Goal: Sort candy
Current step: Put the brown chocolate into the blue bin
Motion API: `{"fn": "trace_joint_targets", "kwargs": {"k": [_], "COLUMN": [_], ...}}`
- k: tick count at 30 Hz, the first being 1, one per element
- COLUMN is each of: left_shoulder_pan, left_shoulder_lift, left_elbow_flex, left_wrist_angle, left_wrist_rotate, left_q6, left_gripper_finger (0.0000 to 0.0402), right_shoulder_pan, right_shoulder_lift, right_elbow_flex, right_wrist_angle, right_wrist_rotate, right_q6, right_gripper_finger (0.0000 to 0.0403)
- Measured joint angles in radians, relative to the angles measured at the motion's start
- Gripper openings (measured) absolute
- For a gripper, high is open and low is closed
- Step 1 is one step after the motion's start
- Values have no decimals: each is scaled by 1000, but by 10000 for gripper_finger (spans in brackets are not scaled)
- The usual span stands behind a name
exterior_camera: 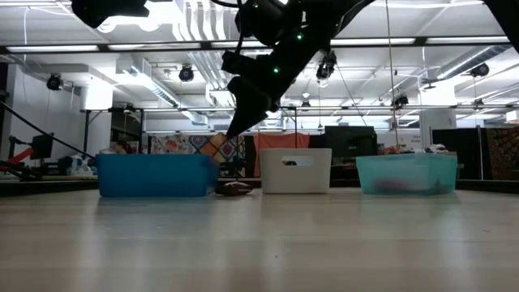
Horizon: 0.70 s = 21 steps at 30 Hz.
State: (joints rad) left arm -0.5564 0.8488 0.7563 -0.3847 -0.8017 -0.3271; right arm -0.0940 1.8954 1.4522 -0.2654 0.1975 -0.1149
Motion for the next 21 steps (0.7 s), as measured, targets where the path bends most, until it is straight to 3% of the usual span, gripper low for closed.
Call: {"fn": "trace_joint_targets", "kwargs": {"k": [6,9,13,21], "left_shoulder_pan": [-5,-9,-13,-17], "left_shoulder_lift": [3,3,5,0], "left_elbow_flex": [0,0,0,0], "left_wrist_angle": [0,0,0,-8], "left_wrist_rotate": [0,0,0,0], "left_q6": [-4,-4,-4,34], "left_gripper_finger": [123,123,123,123], "right_shoulder_pan": [56,83,115,168], "right_shoulder_lift": [2,2,3,18], "right_elbow_flex": [-47,-102,-209,-396], "right_wrist_angle": [27,115,299,728], "right_wrist_rotate": [174,205,249,484], "right_q6": [56,122,213,409], "right_gripper_finger": [13,13,13,13]}}
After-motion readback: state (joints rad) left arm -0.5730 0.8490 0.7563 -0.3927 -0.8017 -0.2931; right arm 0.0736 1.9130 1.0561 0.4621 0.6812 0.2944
